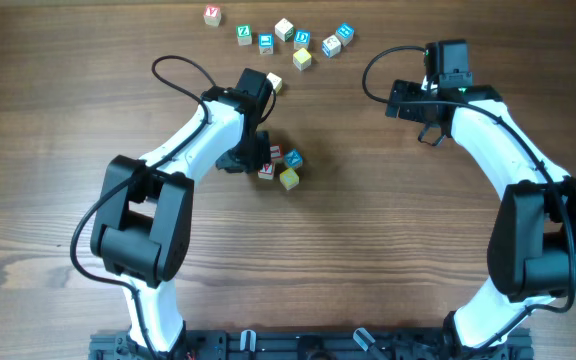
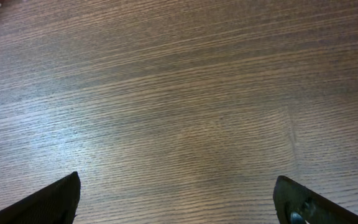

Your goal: Form a circle

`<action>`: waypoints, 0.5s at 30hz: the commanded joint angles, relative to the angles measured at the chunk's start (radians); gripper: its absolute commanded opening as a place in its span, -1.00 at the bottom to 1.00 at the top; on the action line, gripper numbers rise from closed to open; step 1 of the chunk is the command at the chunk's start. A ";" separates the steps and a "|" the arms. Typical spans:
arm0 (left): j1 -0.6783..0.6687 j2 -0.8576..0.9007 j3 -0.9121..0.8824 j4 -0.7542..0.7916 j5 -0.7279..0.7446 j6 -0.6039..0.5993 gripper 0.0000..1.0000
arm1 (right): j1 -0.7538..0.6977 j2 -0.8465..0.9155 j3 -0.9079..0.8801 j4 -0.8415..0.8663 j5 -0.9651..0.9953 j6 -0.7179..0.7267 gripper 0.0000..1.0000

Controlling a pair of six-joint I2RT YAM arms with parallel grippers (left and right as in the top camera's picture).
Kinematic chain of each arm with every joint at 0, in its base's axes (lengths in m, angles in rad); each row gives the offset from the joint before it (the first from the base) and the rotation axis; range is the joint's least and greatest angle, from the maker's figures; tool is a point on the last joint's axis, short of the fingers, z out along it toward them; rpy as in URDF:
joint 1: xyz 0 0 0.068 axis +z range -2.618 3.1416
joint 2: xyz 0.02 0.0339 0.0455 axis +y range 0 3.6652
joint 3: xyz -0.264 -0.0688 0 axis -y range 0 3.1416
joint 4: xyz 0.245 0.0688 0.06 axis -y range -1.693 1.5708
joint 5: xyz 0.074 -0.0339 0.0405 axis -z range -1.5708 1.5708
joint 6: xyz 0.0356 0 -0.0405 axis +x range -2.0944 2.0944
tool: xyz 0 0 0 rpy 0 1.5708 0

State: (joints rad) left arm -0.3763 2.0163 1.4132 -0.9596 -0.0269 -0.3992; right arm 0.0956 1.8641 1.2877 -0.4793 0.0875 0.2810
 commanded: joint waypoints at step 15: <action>-0.026 -0.024 0.137 -0.145 0.010 0.067 -0.17 | 0.002 -0.022 0.015 0.000 0.011 0.008 0.99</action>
State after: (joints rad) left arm -0.3805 2.0121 1.5539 -1.1072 -0.0429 -0.3721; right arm 0.0956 1.8641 1.2877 -0.4793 0.0875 0.2810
